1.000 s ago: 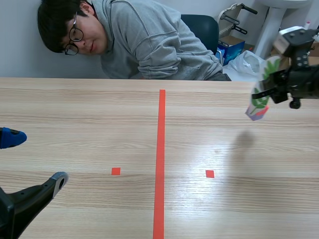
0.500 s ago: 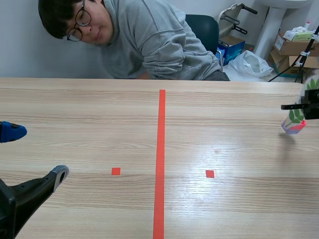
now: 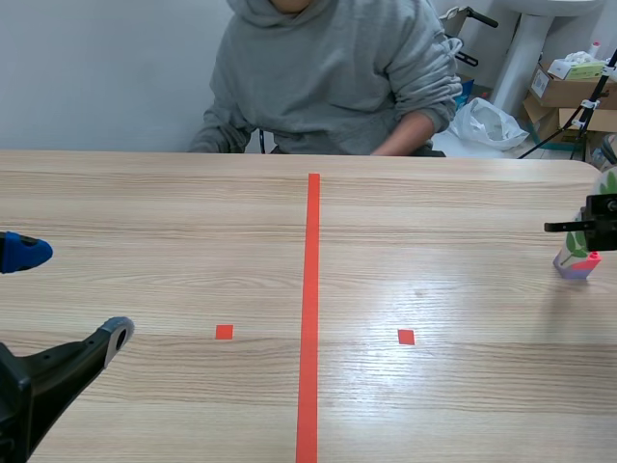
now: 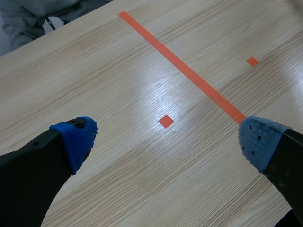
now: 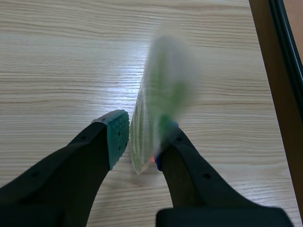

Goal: Do the leaf sorting experiment

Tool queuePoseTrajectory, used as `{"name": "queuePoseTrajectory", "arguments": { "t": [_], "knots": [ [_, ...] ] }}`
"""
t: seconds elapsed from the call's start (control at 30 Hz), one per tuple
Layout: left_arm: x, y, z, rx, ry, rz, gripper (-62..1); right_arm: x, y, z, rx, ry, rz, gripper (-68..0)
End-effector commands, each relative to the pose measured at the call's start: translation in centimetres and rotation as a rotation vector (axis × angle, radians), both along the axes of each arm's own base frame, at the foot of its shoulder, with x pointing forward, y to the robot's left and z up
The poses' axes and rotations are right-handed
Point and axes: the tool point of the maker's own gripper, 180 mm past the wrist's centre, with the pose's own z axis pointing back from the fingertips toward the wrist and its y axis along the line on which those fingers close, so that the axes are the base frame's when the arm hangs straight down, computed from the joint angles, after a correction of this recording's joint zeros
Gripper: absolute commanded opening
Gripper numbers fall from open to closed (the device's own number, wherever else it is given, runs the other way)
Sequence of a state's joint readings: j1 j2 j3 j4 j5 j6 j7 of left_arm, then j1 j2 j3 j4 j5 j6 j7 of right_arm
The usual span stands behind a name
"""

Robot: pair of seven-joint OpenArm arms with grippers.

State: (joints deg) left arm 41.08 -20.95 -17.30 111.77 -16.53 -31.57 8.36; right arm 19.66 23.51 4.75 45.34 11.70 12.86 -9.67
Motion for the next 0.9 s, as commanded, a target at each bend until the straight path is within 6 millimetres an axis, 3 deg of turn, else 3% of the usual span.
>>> {"name": "queuePoseTrajectory", "arguments": {
  "t": [0.0, 0.1, 0.2, 0.27, 0.4, 0.6, 0.73, 0.87],
  "knots": [
    [0.2, -0.3, 0.9, -0.017, -0.03, 0.0, 1.4, 0.4, -0.5, 1.1, -0.029, -0.018, 0.007, -51.1],
    [0.2, -0.3, 0.9, -0.017, -0.03, 0.0, 1.4, 0.0, -0.7, 0.5, -0.042, 0.013, 0.007, -41.1],
    [0.2, -0.3, 0.9, -0.017, -0.03, 0.0, 1.4, -0.3, -0.8, 0.1, -0.041, 0.04, 0.001, -24.5],
    [0.2, -0.3, 0.9, -0.017, -0.03, 0.0, 1.4, -0.4, -0.8, 0.1, -0.044, 0.06, -0.001, -17.1],
    [0.2, -0.3, 0.8, -0.012, -0.023, 0.001, 1.4, -0.9, -0.9, 0.9, -0.063, 0.083, 0.013, -16.5],
    [0.1, -0.2, 0.6, -0.004, -0.013, 0.002, 1.4, -2.8, 0.7, 5.3, -0.128, -0.012, 0.09, -16.5],
    [0.2, -0.3, 0.7, -0.009, -0.02, 0.001, 1.4, -5.5, 4.7, 7.2, -0.155, -0.061, 0.239, -16.5],
    [0.4, -0.4, 1.1, -0.021, -0.041, -0.001, 1.4, -8.8, 10.1, 7.7, -0.118, -0.078, 0.435, -16.5]
  ]
}}
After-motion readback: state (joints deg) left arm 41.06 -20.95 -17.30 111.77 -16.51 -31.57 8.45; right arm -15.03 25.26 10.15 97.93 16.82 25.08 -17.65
